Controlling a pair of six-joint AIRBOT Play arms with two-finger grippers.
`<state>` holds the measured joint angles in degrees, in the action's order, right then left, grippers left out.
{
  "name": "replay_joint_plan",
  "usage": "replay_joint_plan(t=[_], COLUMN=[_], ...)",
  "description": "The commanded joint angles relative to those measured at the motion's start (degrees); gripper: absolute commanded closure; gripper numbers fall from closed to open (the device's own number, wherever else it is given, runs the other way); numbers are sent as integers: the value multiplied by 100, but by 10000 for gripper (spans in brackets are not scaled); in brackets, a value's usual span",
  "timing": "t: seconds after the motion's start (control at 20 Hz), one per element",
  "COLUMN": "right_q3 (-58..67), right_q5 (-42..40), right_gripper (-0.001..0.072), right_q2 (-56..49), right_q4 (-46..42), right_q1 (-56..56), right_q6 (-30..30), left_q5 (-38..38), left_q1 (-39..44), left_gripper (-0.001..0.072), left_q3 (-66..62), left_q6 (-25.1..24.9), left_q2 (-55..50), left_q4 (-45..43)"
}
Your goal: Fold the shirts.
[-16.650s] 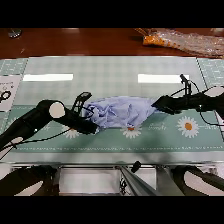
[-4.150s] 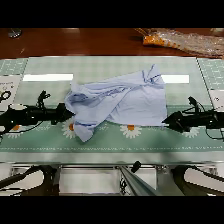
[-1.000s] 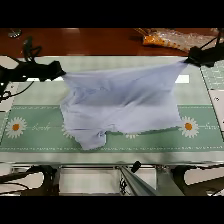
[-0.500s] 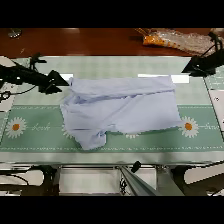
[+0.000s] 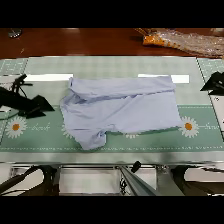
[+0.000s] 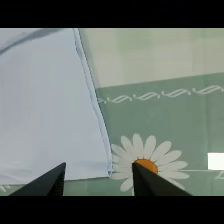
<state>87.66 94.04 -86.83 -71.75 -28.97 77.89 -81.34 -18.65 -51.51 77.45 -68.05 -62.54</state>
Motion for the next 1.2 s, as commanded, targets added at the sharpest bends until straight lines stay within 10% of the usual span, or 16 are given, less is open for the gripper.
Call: replay_joint_plan(t=[0.0, 1.15], right_q3=[-883, -1016], right_q5=[-50, -232], right_gripper=[223, 232], right_q2=[160, 160], right_q4=[323, 420], right_q1=[-127, -120], right_q6=[-199, -319], left_q5=[400, 2087], left_q1=[-63, 824], left_gripper=[128, 129], left_q3=[1344, 2533], left_q6=[-236, -1097], left_q2=[645, -188], left_q4=[17, 2028])
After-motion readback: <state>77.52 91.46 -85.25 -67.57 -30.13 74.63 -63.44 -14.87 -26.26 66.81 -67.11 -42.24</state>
